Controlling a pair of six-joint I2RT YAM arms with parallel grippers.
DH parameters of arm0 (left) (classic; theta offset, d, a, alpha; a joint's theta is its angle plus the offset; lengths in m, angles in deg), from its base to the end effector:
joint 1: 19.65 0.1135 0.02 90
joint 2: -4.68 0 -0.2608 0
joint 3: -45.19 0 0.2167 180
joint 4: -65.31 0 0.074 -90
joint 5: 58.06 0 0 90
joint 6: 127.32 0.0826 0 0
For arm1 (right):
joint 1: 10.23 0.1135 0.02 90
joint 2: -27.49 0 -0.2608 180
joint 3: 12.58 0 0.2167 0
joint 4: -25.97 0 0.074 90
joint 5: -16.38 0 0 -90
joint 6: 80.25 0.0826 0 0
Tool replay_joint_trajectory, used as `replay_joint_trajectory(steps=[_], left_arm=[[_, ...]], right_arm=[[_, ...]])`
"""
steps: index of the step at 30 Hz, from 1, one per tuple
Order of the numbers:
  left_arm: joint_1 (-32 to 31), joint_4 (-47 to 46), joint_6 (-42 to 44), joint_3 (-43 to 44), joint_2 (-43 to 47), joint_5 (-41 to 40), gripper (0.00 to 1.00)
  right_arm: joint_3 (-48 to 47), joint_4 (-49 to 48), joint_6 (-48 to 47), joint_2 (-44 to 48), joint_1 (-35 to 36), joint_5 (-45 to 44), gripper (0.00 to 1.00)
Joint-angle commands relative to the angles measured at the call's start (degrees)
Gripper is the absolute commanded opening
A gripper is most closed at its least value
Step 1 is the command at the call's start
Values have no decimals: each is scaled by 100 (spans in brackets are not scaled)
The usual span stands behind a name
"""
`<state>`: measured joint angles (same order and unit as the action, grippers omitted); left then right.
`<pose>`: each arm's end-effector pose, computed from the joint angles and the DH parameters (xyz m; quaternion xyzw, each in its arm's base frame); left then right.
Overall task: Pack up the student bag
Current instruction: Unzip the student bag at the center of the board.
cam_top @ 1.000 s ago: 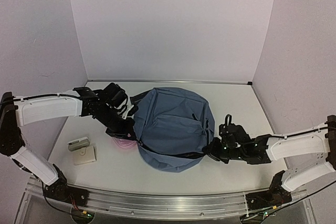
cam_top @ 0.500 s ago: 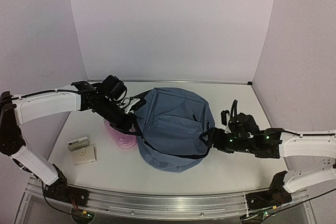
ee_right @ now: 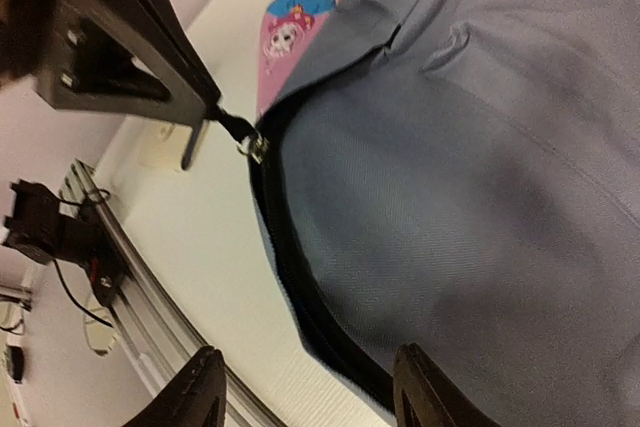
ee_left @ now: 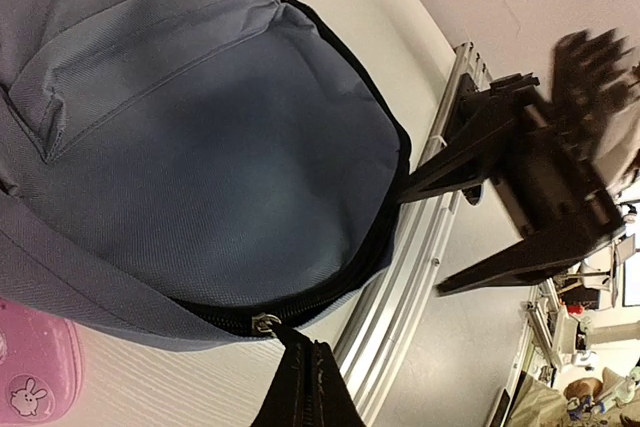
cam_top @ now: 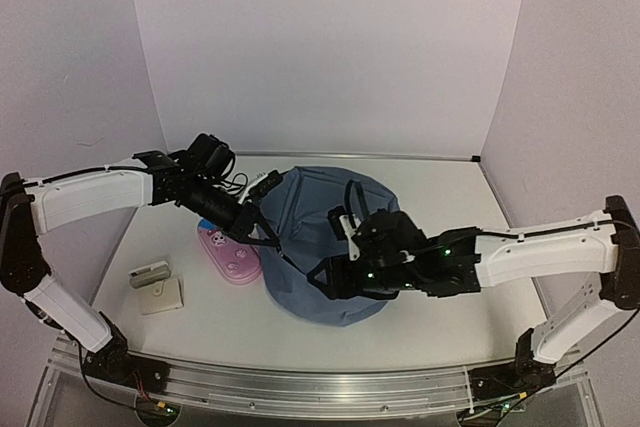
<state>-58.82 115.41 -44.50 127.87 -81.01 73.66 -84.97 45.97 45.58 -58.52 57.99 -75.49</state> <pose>0.1965 -0.2310 0.2537 0.3526 0.8211 -0.4269 0.1389 0.1297 0.3174 0.2360 -0.2384 0.8484 0.3635 0.3020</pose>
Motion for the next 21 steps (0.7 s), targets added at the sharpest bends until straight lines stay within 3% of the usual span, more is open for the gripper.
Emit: replay_joint_trajectory(steps=[1, 11, 16, 21], left_arm=[[68, -169, 232, 97, -54, 498, 0], [125, -322, 211, -7, -178, 623, 0], [150, -373, 191, -8, -243, 700, 0], [179, -397, 185, -28, -255, 715, 0]], right_arm=[[-532, -54, -330, -510, 27, 6, 54], [-785, -54, -432, -827, 156, 143, 40], [-825, -51, -404, -990, 240, 88, 28], [-936, -58, -418, -1198, 284, 30, 24]])
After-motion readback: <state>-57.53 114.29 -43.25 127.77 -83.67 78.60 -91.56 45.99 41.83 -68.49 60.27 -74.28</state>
